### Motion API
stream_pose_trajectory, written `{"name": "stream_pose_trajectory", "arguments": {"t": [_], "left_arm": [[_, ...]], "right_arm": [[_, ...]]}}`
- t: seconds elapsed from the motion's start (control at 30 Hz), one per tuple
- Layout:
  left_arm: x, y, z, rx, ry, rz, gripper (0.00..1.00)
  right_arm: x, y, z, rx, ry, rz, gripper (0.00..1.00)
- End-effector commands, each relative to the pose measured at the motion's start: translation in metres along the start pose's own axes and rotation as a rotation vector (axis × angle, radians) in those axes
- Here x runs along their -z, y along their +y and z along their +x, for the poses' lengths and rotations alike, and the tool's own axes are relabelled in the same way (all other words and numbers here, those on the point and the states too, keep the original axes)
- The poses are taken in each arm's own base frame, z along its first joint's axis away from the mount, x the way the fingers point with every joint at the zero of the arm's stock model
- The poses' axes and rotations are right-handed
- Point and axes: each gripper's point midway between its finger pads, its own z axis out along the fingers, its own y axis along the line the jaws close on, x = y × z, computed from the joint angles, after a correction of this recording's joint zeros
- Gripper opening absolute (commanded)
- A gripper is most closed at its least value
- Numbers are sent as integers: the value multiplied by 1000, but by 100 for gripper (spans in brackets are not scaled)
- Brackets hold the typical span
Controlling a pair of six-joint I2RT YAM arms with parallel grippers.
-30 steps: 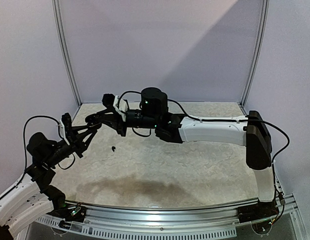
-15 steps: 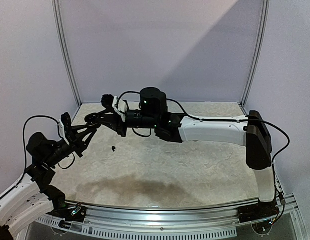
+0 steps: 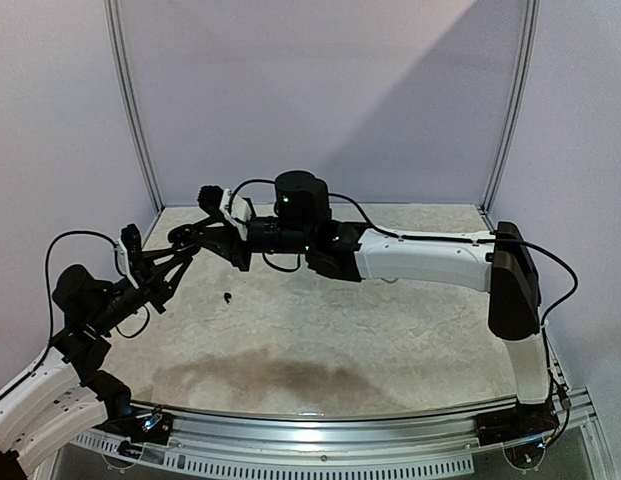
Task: Insert the wireless bluetooth earbuds into the charging case
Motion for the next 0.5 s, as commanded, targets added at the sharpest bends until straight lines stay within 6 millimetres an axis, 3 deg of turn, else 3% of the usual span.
{"name": "stream_pose_trajectory", "arguments": {"t": [0.0, 0.47], "left_arm": [[1, -3, -9, -12, -33, 16, 0], [-1, -2, -6, 1, -20, 8, 0]], "right_arm": [[-5, -5, 17, -21, 53, 17, 23], [-9, -8, 14, -37, 69, 18, 36]]}}
